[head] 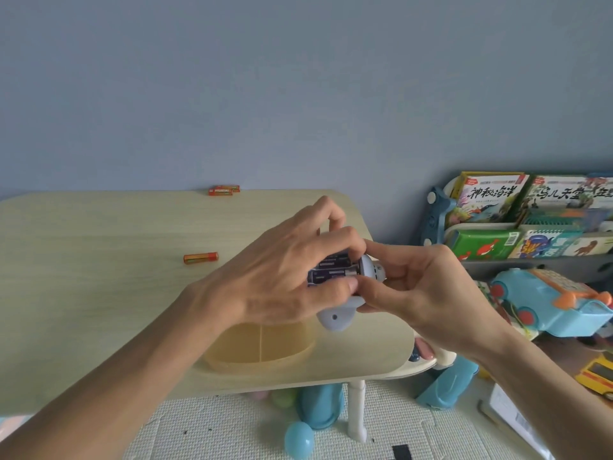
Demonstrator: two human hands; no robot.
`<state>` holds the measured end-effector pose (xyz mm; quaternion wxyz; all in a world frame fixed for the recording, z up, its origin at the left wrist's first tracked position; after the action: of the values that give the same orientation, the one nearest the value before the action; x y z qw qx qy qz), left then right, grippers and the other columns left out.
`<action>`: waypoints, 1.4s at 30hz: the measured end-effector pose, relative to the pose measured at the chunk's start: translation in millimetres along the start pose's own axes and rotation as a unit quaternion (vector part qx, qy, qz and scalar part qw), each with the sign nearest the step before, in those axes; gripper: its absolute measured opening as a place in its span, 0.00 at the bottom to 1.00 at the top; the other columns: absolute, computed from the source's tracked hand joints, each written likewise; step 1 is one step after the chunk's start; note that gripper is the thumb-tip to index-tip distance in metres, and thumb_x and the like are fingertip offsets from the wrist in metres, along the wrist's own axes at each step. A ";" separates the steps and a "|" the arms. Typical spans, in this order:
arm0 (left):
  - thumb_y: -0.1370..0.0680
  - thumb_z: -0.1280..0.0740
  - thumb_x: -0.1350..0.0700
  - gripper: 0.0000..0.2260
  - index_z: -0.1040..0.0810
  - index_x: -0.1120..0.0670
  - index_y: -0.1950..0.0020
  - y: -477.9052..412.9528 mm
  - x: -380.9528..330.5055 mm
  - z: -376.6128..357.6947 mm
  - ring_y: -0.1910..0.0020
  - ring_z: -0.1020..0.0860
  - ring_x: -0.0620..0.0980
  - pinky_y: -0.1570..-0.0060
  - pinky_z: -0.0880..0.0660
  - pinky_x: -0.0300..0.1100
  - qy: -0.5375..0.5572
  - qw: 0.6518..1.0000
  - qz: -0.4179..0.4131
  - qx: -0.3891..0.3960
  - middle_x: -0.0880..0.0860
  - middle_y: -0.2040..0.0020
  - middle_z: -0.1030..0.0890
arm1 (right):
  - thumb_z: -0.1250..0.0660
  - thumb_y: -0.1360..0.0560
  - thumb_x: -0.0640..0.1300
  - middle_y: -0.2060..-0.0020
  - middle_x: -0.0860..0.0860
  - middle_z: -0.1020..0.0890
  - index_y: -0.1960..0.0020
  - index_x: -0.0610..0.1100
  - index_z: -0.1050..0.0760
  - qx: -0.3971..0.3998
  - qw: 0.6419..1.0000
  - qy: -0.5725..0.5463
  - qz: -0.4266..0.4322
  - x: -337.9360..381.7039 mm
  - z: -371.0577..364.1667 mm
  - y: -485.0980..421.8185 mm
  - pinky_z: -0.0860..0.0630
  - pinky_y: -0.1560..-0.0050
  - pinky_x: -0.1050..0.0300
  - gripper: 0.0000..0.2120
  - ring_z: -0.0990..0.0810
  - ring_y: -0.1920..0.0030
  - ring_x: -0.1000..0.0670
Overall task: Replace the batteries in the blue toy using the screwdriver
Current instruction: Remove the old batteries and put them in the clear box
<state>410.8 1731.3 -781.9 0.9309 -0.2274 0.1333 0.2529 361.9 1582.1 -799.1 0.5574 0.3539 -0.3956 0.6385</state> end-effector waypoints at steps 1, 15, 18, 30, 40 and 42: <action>0.19 0.37 0.43 0.10 0.25 0.45 0.40 -0.3 0.6 1.5 0.51 0.28 0.40 0.55 0.29 0.39 0.006 1.000 -0.006 -0.009 0.45 0.41 0.34 | 0.25 0.24 0.46 0.57 0.47 0.08 0.41 0.65 0.15 -0.003 1.000 -0.004 0.005 3.2 -0.8 -1.1 0.13 0.51 0.44 0.16 0.08 0.54 0.51; 0.22 0.26 0.56 0.11 0.16 0.49 0.40 11.7 22.1 12.5 0.61 0.21 0.48 0.60 0.20 0.49 -0.042 0.994 -0.041 -0.092 0.44 0.49 0.19 | 0.23 0.24 0.45 0.60 0.51 0.08 0.30 0.54 0.19 -0.031 0.998 0.030 -0.046 -13.7 -3.4 -5.4 0.25 0.74 0.73 0.23 0.08 0.53 0.46; 0.22 0.26 0.58 0.11 0.15 0.47 0.41 13.9 15.4 9.8 0.62 0.26 0.42 0.66 0.21 0.44 -0.089 0.989 -0.074 -0.096 0.47 0.47 0.19 | 0.23 0.24 0.42 0.60 0.50 0.08 0.31 0.54 0.19 -0.033 0.998 0.025 -0.054 -12.9 -3.6 -4.7 0.31 0.79 0.75 0.23 0.08 0.54 0.48; 0.22 0.26 0.55 0.04 0.18 0.53 0.50 17.2 4.8 17.9 0.60 0.20 0.50 0.62 0.20 0.51 -0.079 0.986 -0.083 -0.117 0.47 0.53 0.19 | 0.22 0.25 0.46 0.67 0.57 0.11 0.32 0.56 0.18 -0.015 0.998 0.046 -0.036 -11.4 -11.8 -1.8 0.25 0.68 0.72 0.22 0.09 0.53 0.41; 0.27 0.20 0.62 0.08 0.10 0.52 0.50 35.0 38.7 31.4 0.58 0.13 0.44 0.56 0.19 0.36 0.183 0.973 0.076 -0.121 0.45 0.56 0.10 | 0.24 0.24 0.48 0.54 0.59 0.09 0.31 0.54 0.19 -0.097 0.992 0.025 -0.076 -26.2 19.0 3.8 0.14 0.46 0.37 0.22 0.08 0.57 0.54; 0.26 0.20 0.60 0.08 0.10 0.49 0.50 43.4 38.8 15.2 0.56 0.13 0.44 0.56 0.22 0.32 0.138 0.987 0.070 -0.047 0.42 0.56 0.10 | 0.24 0.23 0.45 0.56 0.59 0.09 0.30 0.52 0.19 -0.110 0.990 0.013 -0.084 -32.4 25.4 5.7 0.13 0.45 0.41 0.22 0.08 0.58 0.54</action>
<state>422.2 1788.0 -798.3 0.8717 -0.2936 0.2644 0.2899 360.6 1544.9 -817.6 0.6495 0.3144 -0.4249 0.5466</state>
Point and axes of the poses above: each hand's wrist, its own y-axis away from the middle knuckle, its own z-axis out of the back of the hand, x = y × z, the point moved 7 cm from there along -y, towards the middle knuckle
